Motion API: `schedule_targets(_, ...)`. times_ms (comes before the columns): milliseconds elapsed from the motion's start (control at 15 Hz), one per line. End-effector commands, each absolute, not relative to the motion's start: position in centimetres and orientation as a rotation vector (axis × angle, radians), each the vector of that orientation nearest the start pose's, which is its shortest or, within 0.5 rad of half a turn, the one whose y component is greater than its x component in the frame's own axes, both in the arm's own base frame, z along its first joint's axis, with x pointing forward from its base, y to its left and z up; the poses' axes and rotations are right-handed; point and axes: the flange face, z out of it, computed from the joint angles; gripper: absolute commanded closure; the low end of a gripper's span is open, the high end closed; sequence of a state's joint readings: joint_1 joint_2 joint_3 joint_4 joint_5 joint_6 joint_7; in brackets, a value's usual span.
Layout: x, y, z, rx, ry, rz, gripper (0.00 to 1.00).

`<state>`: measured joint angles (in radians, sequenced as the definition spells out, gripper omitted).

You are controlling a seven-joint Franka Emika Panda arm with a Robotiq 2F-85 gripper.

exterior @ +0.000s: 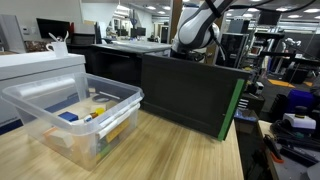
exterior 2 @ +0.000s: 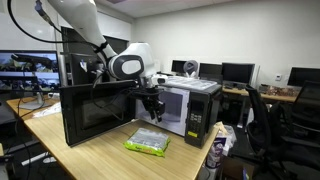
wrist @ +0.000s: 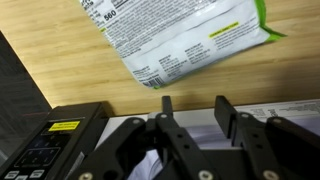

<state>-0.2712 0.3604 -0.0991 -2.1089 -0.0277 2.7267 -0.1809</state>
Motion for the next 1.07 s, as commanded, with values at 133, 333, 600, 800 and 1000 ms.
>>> schedule_targets(133,55.9,-21.3,27.1,-3.233,0.204,-0.337,0.06)
schedule_targets(333,55.3,-21.3,27.1,-3.237,0.182,-0.284,0.00)
schedule_targets(600,54.9,-20.8,27.8,-3.221,0.122,-0.248,0.00)
schedule_targets(800,54.9,-19.9,28.7,-3.210,0.016,-0.292,0.00)
schedule_targets(1000,54.7,-19.4,29.4,-3.198,-0.044,-0.323,0.00)
